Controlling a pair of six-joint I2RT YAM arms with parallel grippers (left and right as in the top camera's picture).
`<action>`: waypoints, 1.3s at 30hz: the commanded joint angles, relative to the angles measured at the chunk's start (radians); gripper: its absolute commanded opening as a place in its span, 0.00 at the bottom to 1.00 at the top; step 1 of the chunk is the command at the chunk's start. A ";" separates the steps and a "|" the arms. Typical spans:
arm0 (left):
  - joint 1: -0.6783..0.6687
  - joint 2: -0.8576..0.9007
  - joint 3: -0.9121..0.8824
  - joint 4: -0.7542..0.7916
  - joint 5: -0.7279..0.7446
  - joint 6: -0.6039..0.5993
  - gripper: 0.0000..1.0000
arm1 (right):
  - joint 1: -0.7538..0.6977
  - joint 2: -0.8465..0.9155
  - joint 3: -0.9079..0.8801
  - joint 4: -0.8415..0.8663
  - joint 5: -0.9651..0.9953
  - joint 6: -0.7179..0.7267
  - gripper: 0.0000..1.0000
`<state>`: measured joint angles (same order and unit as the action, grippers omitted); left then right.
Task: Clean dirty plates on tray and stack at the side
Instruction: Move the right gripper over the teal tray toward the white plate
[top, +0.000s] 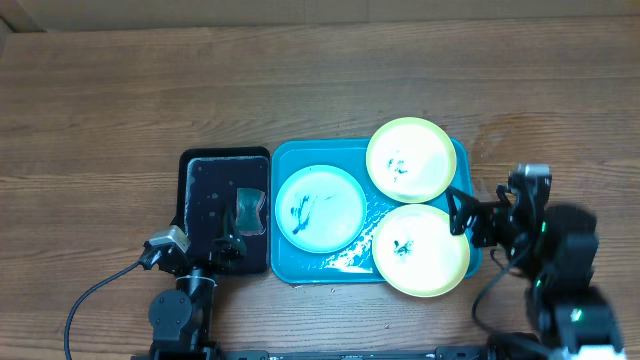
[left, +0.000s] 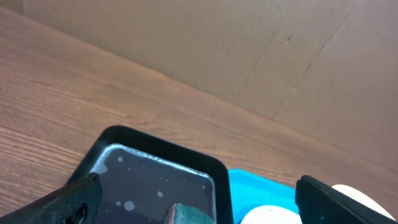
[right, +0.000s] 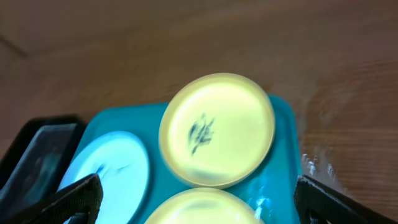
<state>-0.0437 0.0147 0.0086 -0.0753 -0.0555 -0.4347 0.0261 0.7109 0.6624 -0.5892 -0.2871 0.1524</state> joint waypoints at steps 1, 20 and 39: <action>0.006 -0.010 -0.004 0.001 0.001 0.023 1.00 | -0.003 0.163 0.208 -0.106 -0.135 0.013 1.00; 0.006 -0.010 -0.004 0.002 0.001 0.023 1.00 | -0.002 0.631 0.585 -0.675 0.051 0.032 1.00; 0.006 -0.010 -0.004 0.002 0.001 0.023 1.00 | -0.002 0.631 0.584 -0.681 0.092 0.032 1.00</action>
<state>-0.0437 0.0151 0.0086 -0.0757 -0.0555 -0.4347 0.0261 1.3548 1.2205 -1.2732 -0.1951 0.1829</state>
